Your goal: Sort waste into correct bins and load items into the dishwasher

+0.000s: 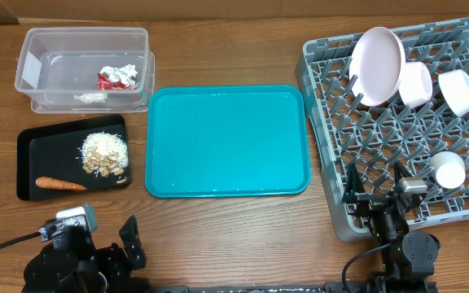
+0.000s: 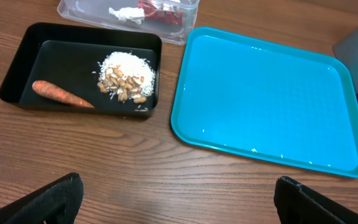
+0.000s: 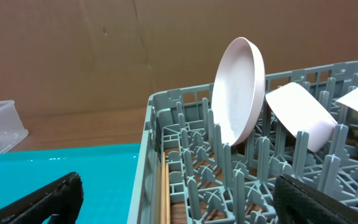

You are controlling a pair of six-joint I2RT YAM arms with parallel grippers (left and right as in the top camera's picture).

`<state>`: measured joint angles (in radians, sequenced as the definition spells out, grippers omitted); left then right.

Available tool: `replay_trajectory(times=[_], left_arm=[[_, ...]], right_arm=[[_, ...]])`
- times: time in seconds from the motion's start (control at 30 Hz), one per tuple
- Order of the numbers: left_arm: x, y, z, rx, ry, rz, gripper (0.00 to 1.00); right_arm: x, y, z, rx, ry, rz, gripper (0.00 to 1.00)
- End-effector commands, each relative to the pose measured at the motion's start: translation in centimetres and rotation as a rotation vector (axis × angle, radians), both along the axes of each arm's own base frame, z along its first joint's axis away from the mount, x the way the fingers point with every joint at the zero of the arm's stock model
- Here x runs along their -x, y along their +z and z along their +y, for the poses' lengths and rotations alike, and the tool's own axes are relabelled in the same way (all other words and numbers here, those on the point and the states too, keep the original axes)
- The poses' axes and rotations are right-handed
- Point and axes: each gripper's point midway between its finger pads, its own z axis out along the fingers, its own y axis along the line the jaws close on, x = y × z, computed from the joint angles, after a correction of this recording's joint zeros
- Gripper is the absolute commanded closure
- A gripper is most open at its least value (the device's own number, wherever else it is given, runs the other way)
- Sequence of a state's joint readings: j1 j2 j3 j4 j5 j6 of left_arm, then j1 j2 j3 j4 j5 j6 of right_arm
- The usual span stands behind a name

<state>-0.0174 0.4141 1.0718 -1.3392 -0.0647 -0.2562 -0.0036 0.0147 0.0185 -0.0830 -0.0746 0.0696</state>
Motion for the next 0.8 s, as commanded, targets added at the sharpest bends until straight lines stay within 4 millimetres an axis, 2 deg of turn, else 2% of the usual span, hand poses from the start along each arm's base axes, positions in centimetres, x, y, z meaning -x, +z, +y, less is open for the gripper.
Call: replay_trajectory(times=[0.0, 0.4, 0.53, 0.67, 0.77], left_arm=[[0.0, 0.0, 0.3, 0.001, 0.022, -0.006, 0.0], [0.0, 0.2, 0.4, -0.001, 0.028, -0.028, 0.0], [-1.9, 0.9, 0.8, -0.034, 0.035, -0.155, 0.0], [-4.1, -1.2, 0.8, -0.062, 0.018, -0.245, 0.0], [-6.2, -4.0, 0.6, -0.055, 0.014, -0.342, 0.0]], right_arm=[[0.0, -0.1, 0.4, 0.021, 0.023, -0.009, 0.0], [0.0, -0.1, 0.4, 0.021, 0.023, -0.009, 0.0], [0.0, -0.1, 0.4, 0.021, 0.023, -0.009, 0.0], [0.0, -0.1, 0.4, 0.021, 0.023, -0.009, 0.0], [0.0, -0.1, 0.4, 0.021, 0.023, -0.009, 0.0]])
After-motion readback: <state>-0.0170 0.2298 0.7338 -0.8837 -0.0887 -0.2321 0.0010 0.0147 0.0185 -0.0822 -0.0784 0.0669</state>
